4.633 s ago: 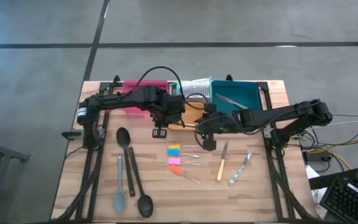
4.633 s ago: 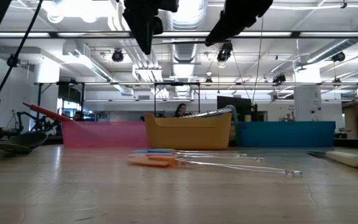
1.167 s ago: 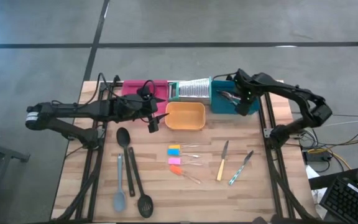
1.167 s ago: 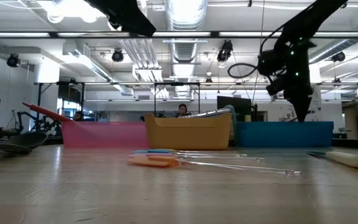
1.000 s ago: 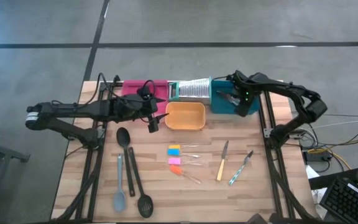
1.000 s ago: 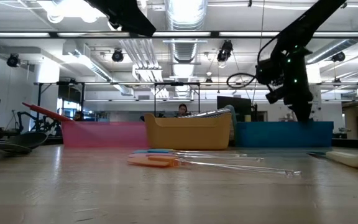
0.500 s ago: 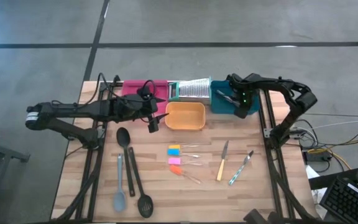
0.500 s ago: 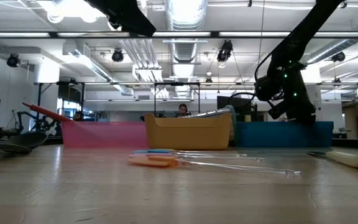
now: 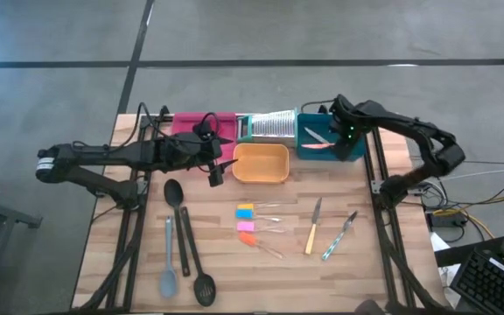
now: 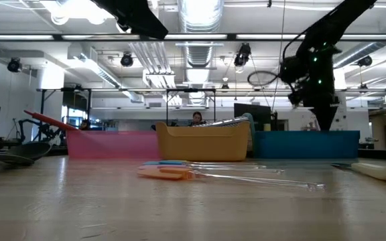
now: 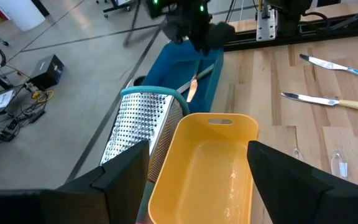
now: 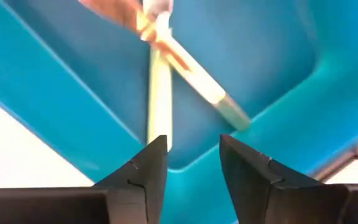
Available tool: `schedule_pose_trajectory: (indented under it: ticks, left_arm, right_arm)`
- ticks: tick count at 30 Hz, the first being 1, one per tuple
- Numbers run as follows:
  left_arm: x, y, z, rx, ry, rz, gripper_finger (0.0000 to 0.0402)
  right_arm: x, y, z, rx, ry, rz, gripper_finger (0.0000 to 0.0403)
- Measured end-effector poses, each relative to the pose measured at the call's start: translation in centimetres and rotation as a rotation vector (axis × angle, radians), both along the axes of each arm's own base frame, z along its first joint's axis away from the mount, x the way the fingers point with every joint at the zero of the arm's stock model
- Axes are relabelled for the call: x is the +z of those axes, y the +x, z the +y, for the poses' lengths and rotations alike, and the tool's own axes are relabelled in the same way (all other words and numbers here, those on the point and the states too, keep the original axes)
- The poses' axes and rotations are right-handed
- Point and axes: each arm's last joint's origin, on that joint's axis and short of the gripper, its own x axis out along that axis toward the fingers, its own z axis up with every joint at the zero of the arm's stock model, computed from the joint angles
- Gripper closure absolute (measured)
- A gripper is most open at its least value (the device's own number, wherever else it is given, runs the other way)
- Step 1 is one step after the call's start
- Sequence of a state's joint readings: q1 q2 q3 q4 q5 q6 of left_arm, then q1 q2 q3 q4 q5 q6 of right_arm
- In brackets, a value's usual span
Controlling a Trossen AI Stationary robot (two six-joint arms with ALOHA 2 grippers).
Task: Pick & Place Kitchen Items
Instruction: Put the blue spatula into the yellow bin
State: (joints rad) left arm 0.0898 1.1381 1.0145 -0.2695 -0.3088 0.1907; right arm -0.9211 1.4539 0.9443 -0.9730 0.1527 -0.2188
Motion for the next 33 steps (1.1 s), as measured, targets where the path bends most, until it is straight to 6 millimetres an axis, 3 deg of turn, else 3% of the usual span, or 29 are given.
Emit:
schedule_pose_trajectory:
  ticks: [8, 18, 24, 33]
  left_arm:
    - [-0.2, 0.0, 0.0, 0.003, -0.008, 0.007, 0.0127]
    - [-0.2, 0.0, 0.0, 0.003, -0.008, 0.007, 0.0127]
    - [-0.2, 0.0, 0.0, 0.003, -0.008, 0.008, 0.0127]
    - [-0.2, 0.0, 0.0, 0.003, -0.008, 0.008, 0.0127]
  right_arm:
    - [5.4, -1.3, 3.0, 0.000, -0.189, -0.208, 0.0243]
    - [11.2, -0.3, 8.6, 0.259, -0.305, -0.754, 0.0284]
    - [12.8, 0.8, 11.8, 0.431, -0.312, -0.918, 0.0318]
    - [12.9, 3.0, 15.6, 0.664, -0.217, -0.983, 0.0364]
